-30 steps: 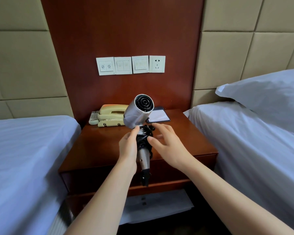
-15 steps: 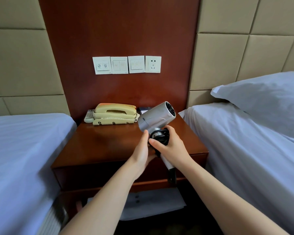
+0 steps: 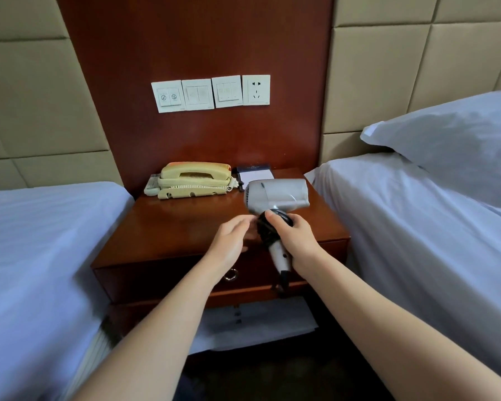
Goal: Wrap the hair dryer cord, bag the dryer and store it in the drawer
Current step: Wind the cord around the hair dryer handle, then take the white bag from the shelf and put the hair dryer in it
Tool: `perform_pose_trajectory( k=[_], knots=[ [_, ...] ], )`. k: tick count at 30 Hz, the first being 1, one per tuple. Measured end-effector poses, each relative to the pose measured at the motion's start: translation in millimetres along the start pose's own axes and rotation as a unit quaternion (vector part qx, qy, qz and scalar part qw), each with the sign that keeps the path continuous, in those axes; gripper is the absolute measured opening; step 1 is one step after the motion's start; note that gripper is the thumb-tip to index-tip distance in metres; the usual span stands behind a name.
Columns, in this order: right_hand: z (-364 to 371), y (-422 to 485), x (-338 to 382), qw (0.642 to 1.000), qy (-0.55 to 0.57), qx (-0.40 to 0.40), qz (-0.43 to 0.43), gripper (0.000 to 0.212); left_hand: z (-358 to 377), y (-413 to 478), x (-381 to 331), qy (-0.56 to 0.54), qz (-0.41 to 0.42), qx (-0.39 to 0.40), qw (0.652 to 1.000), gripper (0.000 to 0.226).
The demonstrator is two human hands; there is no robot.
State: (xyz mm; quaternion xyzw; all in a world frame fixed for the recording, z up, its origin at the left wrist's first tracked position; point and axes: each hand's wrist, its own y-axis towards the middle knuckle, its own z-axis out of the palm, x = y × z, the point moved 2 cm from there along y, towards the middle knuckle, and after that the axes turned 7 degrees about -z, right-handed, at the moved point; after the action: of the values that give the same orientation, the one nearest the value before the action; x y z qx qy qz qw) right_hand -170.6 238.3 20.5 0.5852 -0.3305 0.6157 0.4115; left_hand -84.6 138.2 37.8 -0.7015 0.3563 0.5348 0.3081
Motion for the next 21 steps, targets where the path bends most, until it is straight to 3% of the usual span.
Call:
perform_pose_trajectory(
  k=[3,8,11,13,15,21],
  knots=[
    [-2,6,-3,0.998,0.063,-0.011,0.024,0.065,-10,0,18,0.091,-0.029,-0.080,0.992,0.024],
    [-12,13,-4,0.996,0.081,-0.029,0.020,0.052,-17,-7,57,0.156,-0.192,-0.172,0.953,0.029],
    [-10,14,-10,0.996,0.077,-0.035,0.025,0.057,-11,-9,77,0.092,-0.266,-0.170,0.945,0.035],
    [-6,14,-14,0.997,0.064,-0.038,0.032,0.072,-5,-7,87,0.077,-0.290,-0.148,0.943,0.049],
    [-4,14,-17,0.998,0.042,-0.039,0.039,0.087,1,-3,95,0.055,-0.292,-0.137,0.945,0.048],
    [0,29,-24,0.999,-0.005,-0.029,0.038,0.074,5,6,99,-0.045,-0.292,-0.176,0.939,0.027]
  ],
)
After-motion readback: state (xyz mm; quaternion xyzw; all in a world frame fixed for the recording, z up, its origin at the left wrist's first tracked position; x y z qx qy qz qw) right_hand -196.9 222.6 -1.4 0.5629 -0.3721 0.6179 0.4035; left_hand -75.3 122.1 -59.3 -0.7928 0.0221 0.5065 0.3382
